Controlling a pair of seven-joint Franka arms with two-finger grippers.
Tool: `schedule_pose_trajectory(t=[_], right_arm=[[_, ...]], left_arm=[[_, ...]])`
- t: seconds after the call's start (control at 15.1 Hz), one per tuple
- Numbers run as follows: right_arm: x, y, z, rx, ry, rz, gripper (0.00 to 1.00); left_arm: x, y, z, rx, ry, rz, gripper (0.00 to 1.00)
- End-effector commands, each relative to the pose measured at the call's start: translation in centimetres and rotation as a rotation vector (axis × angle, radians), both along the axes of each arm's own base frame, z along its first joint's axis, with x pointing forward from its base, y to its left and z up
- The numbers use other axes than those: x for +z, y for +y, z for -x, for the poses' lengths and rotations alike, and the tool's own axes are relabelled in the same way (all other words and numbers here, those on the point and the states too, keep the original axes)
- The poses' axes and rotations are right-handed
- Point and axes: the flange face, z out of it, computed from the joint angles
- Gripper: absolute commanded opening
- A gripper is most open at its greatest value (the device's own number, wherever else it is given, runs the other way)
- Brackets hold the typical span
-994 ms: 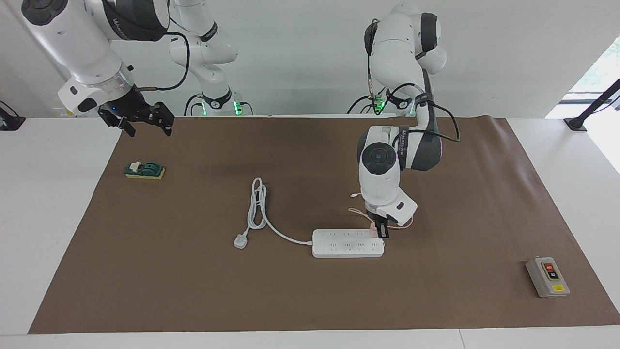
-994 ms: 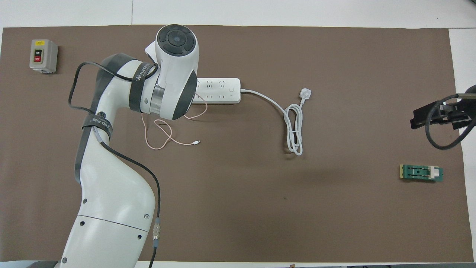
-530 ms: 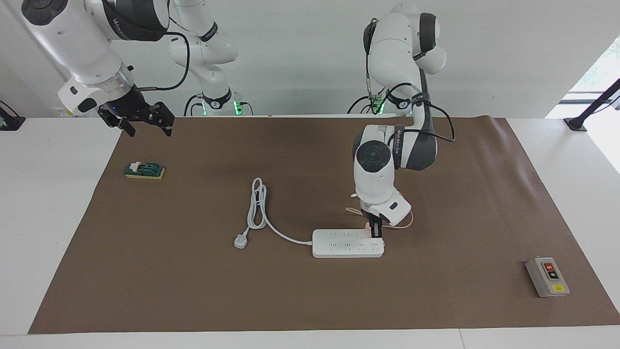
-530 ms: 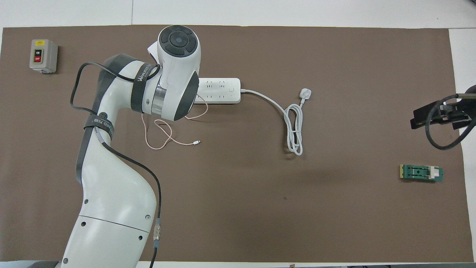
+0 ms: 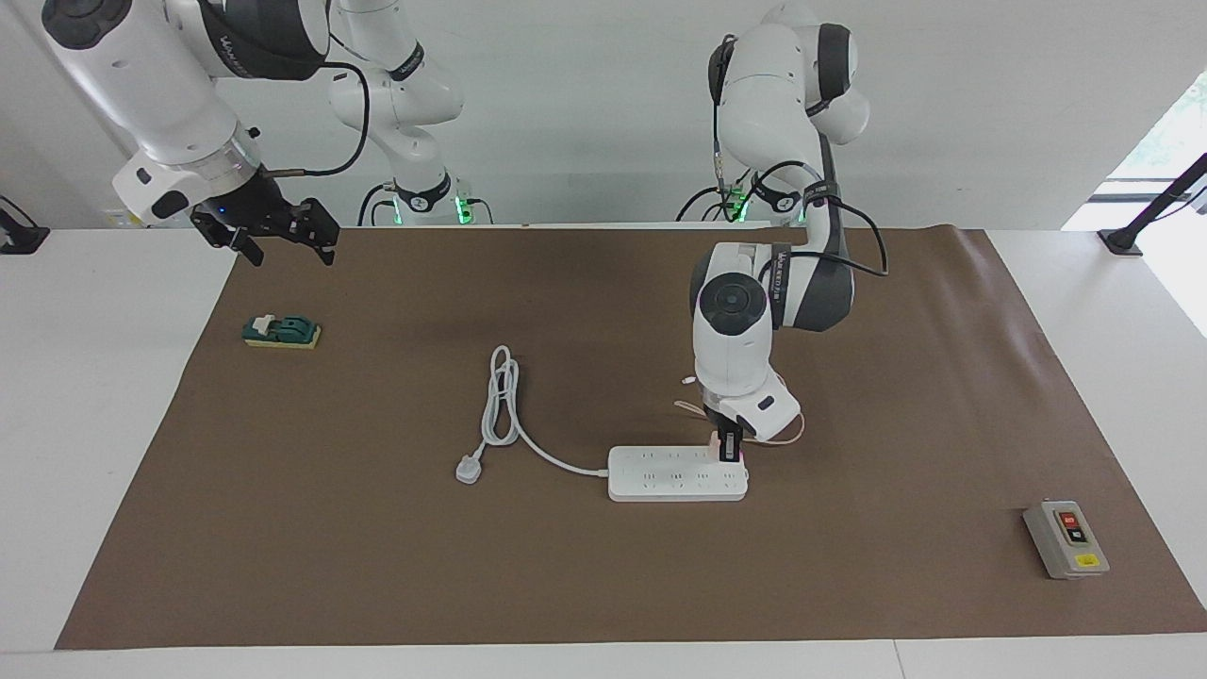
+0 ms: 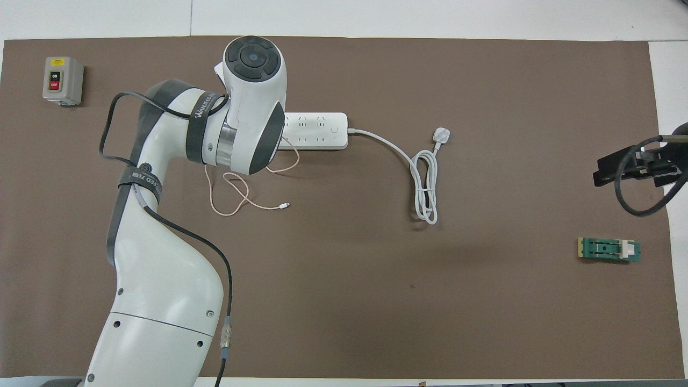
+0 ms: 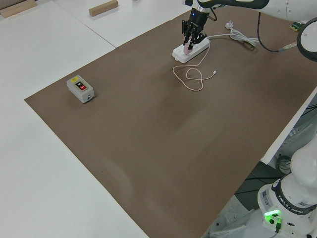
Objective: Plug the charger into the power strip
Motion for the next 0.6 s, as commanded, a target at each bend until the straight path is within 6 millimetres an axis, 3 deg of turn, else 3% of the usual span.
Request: schedule_pose_trajectory(t=[0.0,0.53], right_arm=[[0.1,-0.1,0.3,0.003,0.008,-0.006,1.00],[0.1,-0.1,0.3,0.003,0.008,-0.006,1.00]], left_arm=[[-1.2,1.7,0.4,0.003,0.020,0.016,0.00],[-0.9,3.6,-0.4,0.037,0.024,0.010,0.00]])
